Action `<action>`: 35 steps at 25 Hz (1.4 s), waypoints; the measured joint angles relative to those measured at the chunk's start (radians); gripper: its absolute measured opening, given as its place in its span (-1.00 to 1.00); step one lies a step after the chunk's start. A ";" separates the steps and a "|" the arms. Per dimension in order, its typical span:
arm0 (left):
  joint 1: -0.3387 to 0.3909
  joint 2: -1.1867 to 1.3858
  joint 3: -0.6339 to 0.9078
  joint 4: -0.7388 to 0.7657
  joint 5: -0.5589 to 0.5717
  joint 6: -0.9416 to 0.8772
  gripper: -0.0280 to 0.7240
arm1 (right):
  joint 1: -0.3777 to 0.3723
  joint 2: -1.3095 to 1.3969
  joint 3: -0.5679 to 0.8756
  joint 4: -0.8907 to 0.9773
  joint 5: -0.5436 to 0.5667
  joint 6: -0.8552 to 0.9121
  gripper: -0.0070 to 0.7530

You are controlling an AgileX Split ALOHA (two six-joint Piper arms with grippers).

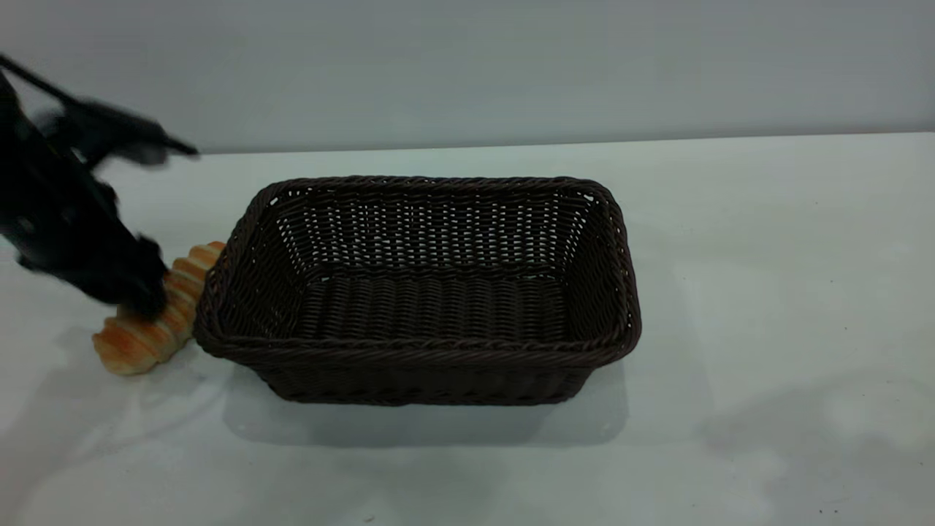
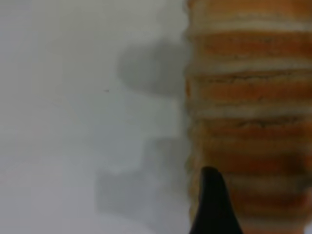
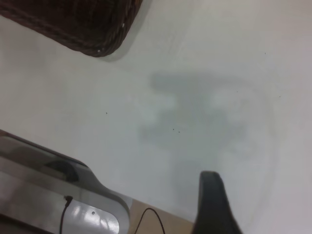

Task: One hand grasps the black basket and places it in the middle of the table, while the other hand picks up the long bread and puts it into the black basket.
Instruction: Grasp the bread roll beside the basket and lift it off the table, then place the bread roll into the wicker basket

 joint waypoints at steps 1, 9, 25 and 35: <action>-0.005 0.032 0.000 0.000 -0.018 0.000 0.50 | 0.000 0.000 0.000 0.000 0.000 0.000 0.36; -0.007 0.057 -0.016 0.001 -0.012 -0.001 -0.51 | 0.000 0.000 0.000 0.000 0.002 0.001 0.36; -0.272 -0.376 -0.008 -0.051 0.095 -0.191 -0.69 | 0.000 0.001 0.000 0.000 0.002 0.005 0.36; -0.436 -0.270 -0.007 -0.052 0.071 -0.215 -0.48 | 0.000 0.001 0.000 0.000 -0.002 0.005 0.36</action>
